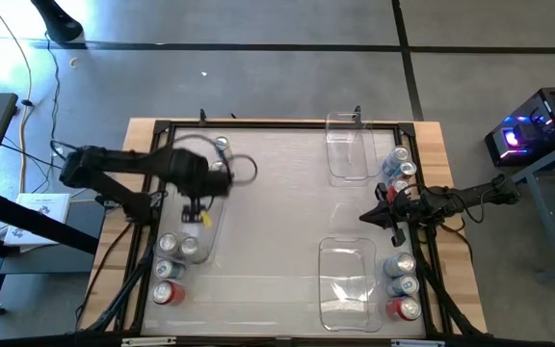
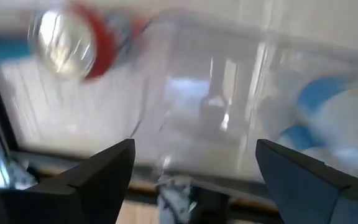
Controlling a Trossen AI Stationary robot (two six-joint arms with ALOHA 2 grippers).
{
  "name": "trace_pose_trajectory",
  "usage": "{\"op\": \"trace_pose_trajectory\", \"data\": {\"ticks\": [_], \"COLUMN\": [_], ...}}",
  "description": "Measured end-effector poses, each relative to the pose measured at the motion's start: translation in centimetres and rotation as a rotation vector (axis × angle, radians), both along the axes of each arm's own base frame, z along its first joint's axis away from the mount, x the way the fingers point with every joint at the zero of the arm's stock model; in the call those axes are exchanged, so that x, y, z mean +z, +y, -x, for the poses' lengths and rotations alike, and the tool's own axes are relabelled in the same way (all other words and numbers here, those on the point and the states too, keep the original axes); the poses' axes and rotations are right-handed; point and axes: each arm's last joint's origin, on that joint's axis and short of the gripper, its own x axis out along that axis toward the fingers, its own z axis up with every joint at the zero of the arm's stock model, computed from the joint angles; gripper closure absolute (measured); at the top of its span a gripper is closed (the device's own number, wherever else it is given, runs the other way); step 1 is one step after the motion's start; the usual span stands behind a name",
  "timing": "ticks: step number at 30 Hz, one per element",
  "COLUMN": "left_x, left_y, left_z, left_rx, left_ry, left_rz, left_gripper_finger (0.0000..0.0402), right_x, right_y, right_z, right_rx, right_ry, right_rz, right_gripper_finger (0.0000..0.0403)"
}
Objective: Sort soda cans
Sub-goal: Adjust the middle left transparent bin on the table
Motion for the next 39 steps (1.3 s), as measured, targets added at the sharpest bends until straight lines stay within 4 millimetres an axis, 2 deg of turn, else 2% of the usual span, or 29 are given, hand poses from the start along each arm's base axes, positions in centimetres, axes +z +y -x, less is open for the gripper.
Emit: {"op": "trace_pose_trajectory", "data": {"ticks": [4,7,14,20,32,39], "left_x": [-2.6,-4.7,-8.2,-9.0,-9.1,-9.0], "left_y": [3.5,5.3,7.6,8.2,9.5,10.0], "left_z": [1.4,2.1,3.3,3.9,4.7,5.3], "left_rx": [0.032,0.046,0.106,0.152,0.312,0.387], "left_ry": [0.082,0.105,0.109,0.122,0.107,0.11], "left_rz": [-0.029,-0.029,-0.016,-0.01,0.052,0.077], "left_gripper_finger": [0.0076,0.0077,0.0088,0.0129,0.0261,0.0319], "right_x": [0.0,0.0,0.0,0.0,0.0,0.0], "right_y": [0.0,0.0,0.0,0.0,0.0,0.0], "right_z": [0.0,0.0,0.0,0.0,0.0,0.0], "right_rx": [0.0,0.0,0.0,0.0,0.0,0.0], "right_ry": [0.001,0.0,0.001,0.0,0.0,0.0], "right_rz": [0.0,0.0,0.0,0.0,0.0,0.0], "right_gripper_finger": [0.0402,0.0402,0.0402,0.0402,0.0402,0.0402]}}
